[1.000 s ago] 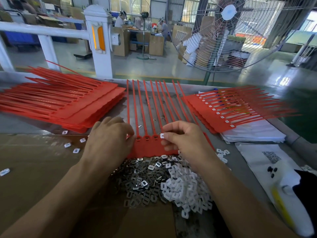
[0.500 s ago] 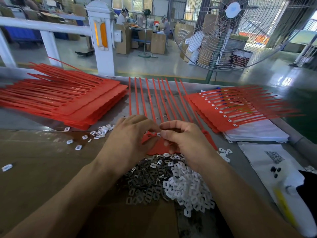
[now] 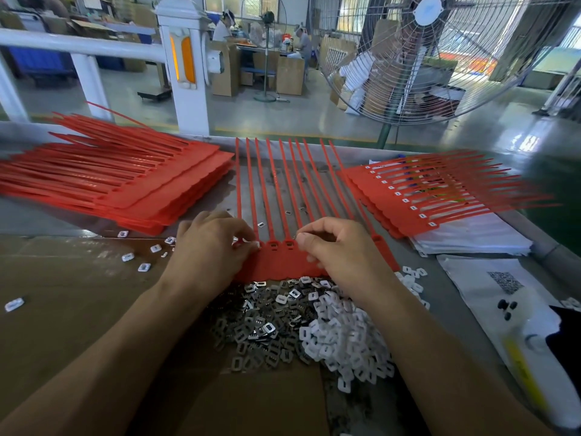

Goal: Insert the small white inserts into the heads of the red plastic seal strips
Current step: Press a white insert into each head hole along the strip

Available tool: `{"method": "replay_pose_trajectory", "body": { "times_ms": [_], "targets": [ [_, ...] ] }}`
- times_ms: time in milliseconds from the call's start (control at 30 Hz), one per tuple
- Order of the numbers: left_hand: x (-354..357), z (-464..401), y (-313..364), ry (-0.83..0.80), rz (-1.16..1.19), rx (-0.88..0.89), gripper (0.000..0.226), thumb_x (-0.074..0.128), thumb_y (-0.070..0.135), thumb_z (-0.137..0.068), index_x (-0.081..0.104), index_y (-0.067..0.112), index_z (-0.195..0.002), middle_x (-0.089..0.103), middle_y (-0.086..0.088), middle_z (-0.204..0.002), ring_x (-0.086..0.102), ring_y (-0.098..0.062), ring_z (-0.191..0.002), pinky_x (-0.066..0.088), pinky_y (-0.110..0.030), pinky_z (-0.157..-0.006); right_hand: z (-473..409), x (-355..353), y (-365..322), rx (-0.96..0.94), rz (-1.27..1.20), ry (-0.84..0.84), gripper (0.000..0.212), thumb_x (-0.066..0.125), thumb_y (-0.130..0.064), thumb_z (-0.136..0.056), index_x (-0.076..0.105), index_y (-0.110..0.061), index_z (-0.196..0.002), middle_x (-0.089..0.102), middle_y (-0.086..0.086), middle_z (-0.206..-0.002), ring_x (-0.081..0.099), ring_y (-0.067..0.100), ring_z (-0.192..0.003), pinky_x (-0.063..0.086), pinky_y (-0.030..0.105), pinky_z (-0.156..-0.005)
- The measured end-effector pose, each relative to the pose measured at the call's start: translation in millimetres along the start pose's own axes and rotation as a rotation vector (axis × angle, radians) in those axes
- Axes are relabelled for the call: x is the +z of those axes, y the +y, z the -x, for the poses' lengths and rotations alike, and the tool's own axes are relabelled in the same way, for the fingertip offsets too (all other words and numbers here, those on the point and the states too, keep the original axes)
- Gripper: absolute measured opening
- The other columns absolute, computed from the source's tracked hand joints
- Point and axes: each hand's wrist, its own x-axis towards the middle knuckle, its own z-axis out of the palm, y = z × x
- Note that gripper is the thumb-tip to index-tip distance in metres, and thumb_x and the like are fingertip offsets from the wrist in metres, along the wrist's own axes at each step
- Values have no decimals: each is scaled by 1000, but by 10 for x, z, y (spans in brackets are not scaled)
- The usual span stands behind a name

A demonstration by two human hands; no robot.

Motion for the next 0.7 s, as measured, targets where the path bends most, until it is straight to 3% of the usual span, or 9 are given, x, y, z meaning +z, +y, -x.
{"method": "replay_pose_trajectory", "body": {
  "times_ms": [333,533,700],
  "targets": [
    [47,-40,5,-6,-16,-7,12,71,46,-88,74,38,-96,62,17,-101,47,-10,-108,23,-32,-92,14,3,-46,4,68,-33,8,68,-37,-97,74,-33,-95,75,-12,-86,70,0,-78,53,18,-72],
    [4,3,-1,-18,-87,19,18,67,37,-92,71,40,-110,66,15,-108,49,-12,-111,17,-29,-90,29,-32,-33,11,59,-13,10,67,-38,-98,74,-34,-92,74,-15,-83,70,4,-76,57,26,-73],
    [-8,23,34,-38,-134,67,23,60,29,-97,73,44,-110,66,19,-119,49,-10,-115,18,-30,-96,37,-59,-53,-5,73,-5,11,67,-39,-98,74,-34,-91,73,-18,-85,69,1,-79,58,28,-77]
  ]
}}
